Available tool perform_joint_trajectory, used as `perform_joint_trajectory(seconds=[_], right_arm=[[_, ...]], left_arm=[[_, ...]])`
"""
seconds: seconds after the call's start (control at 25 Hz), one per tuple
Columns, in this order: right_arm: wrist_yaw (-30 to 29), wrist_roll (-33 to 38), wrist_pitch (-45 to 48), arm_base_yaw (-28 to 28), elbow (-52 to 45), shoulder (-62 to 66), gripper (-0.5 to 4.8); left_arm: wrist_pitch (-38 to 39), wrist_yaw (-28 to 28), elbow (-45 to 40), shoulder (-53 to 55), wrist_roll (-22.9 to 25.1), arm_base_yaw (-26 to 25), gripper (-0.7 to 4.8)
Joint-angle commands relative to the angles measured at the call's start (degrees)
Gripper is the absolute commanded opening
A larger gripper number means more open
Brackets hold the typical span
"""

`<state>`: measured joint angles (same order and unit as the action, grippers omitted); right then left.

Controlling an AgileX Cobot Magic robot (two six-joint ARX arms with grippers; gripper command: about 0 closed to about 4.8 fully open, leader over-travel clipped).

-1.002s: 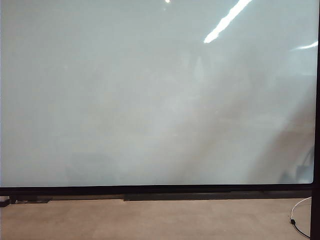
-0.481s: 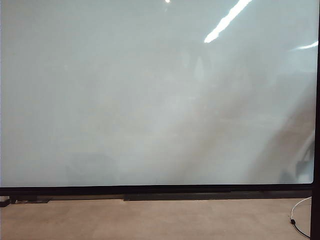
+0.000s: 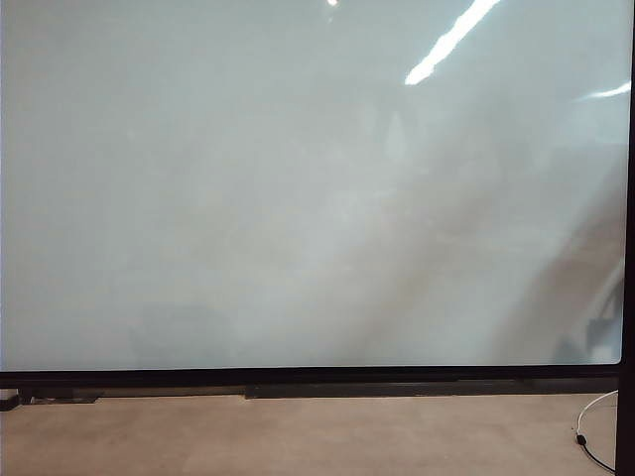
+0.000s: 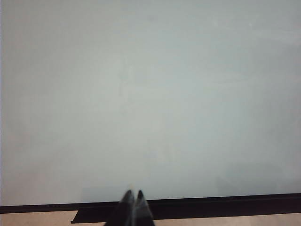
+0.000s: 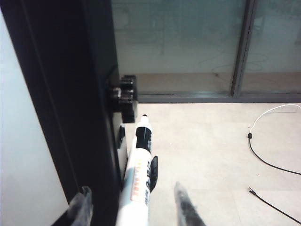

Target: Pick up the pen on the shelf to the right of the whiteboard and draw a rectangle.

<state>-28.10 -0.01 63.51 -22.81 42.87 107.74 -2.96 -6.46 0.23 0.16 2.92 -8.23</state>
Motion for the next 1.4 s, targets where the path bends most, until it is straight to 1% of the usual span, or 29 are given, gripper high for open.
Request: perform_joint_trajectory(seconds=[0.04, 0.24, 0.28, 0.36, 0.76, 0.8, 0.84, 0.88, 1.24, 1.28, 1.32, 1.4], right_arm=[[-0.2, 0.3, 0.4, 0.0, 0.2, -0.2, 2.3], [-0.1, 0.2, -0.4, 0.0, 0.2, -0.2, 2.29], [-0.1, 0.2, -0.4, 0.0, 0.2, -0.2, 2.25], [-0.1, 0.2, -0.4, 0.0, 0.2, -0.2, 2.02], [-0.2, 0.2, -0.5, 0.0, 0.3, -0.2, 1.97], [-0.2, 0.2, -0.5, 0.0, 0.3, -0.2, 1.92], [-0.2, 0.2, -0.5, 0.0, 0.3, -0.2, 1.54], [-0.3, 0.2, -0.5, 0.0, 0.3, -0.2, 1.48], [-0.4, 0.2, -0.7, 0.0, 0.3, -0.2, 1.45], [-0.4, 0.2, -0.7, 0.0, 0.3, -0.2, 1.38], [-0.4, 0.2, -0.7, 0.0, 0.3, -0.2, 1.17], [-0.5, 0.2, -0.7, 0.0, 0.3, -0.2, 1.11]], left_arm=[[-0.5, -0.2, 0.2, 0.0, -0.2, 0.0, -0.05], [-0.5, -0.2, 0.2, 0.0, -0.2, 0.0, -0.05], [-0.5, -0.2, 0.2, 0.0, -0.2, 0.0, -0.05], [-0.5, -0.2, 0.2, 0.0, -0.2, 0.0, -0.04], [-0.5, -0.2, 0.2, 0.0, -0.2, 0.0, -0.04], [-0.5, -0.2, 0.2, 0.0, -0.2, 0.0, -0.05], [-0.5, -0.2, 0.2, 0.0, -0.2, 0.0, -0.05], [-0.5, -0.2, 0.2, 0.0, -0.2, 0.0, -0.05], [-0.5, -0.2, 0.2, 0.0, -0.2, 0.0, -0.05], [-0.5, -0.2, 0.2, 0.0, -0.2, 0.0, -0.05], [-0.5, -0.2, 0.2, 0.0, -0.2, 0.0, -0.05], [-0.5, -0.2, 0.2, 0.0, -0.2, 0.0, -0.05]])
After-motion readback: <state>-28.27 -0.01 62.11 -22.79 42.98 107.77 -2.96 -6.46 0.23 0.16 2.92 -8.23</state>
